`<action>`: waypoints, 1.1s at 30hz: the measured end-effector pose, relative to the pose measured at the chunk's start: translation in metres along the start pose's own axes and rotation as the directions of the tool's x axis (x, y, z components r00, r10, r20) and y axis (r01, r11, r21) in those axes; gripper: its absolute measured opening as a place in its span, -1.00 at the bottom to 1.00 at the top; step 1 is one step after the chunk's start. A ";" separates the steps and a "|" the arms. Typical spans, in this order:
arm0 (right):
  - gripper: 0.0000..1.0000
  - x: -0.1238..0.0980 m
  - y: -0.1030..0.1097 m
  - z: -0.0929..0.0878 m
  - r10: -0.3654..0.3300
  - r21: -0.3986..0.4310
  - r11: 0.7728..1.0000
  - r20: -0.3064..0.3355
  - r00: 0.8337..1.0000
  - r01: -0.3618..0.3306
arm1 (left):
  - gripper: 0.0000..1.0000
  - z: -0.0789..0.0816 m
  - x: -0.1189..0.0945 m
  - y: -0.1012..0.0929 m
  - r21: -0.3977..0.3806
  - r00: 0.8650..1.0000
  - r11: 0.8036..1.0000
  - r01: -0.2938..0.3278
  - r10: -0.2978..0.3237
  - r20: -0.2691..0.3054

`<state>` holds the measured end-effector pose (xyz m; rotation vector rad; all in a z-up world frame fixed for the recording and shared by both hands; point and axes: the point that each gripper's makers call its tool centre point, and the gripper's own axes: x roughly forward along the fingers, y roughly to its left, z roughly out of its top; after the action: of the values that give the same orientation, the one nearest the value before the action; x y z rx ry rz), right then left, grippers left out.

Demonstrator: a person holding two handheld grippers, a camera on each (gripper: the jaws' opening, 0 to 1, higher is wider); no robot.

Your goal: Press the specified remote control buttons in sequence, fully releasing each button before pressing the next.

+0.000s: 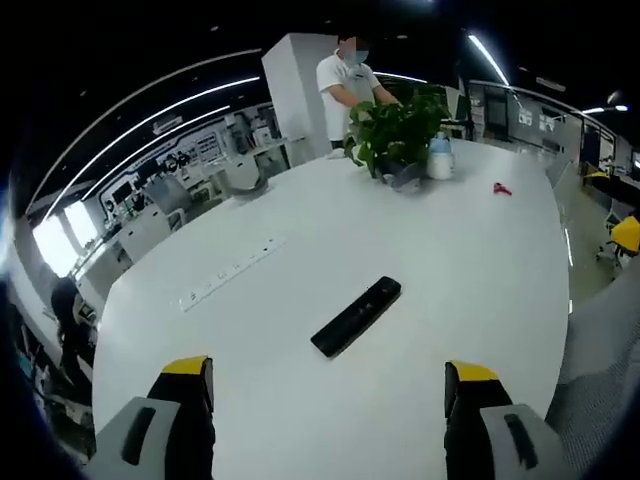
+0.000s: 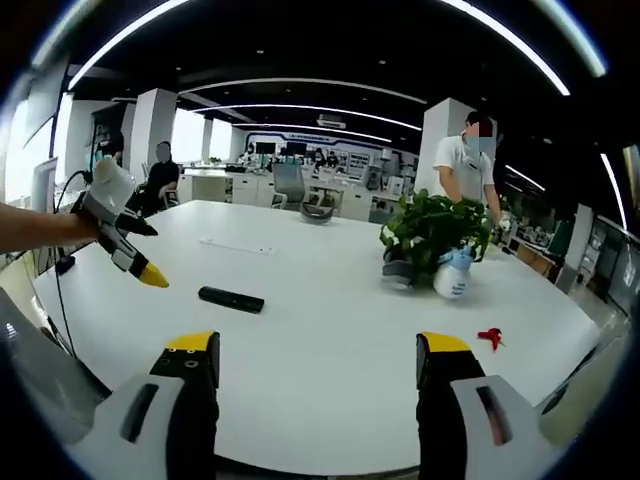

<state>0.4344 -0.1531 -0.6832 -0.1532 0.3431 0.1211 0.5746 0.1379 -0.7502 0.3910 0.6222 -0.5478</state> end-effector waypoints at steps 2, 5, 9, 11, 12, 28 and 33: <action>0.79 0.000 0.002 0.003 0.012 0.006 1.000 0.019 1.000 -0.012 | 1.00 -0.002 -0.014 0.000 -0.038 1.000 0.999 -0.014 0.015 0.013; 0.87 0.000 0.007 0.005 0.033 0.008 0.999 0.031 0.999 -0.034 | 1.00 -0.012 -0.032 0.001 -0.092 0.998 0.994 -0.051 0.053 0.019; 0.98 0.000 0.008 0.006 0.038 -0.005 0.999 0.034 0.999 -0.037 | 1.00 -0.018 -0.052 -0.006 -0.157 0.998 0.986 -0.049 0.056 0.040; 1.00 0.000 0.007 0.006 0.033 -0.006 0.999 0.034 0.999 -0.033 | 1.00 -0.016 -0.059 -0.008 -0.203 0.996 0.978 -0.048 0.063 0.068; 1.00 0.000 0.007 0.006 0.031 -0.004 1.000 0.035 0.999 -0.030 | 1.00 -0.014 -0.066 -0.011 -0.223 0.994 0.974 -0.043 0.065 0.089; 0.99 -0.001 0.004 0.005 0.031 0.011 0.999 0.032 0.999 -0.032 | 1.00 -0.025 -0.135 -0.043 -0.269 0.984 0.961 -0.062 0.105 0.147; 0.95 -0.002 0.001 0.005 0.019 0.015 1.000 0.034 0.999 -0.019 | 1.00 -0.046 -0.148 -0.066 -0.287 0.986 0.957 -0.053 0.096 0.138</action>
<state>0.4340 -0.1515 -0.6778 -0.1328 0.3118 0.1394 0.4152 0.1623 -0.7027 0.1018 0.5280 -0.4040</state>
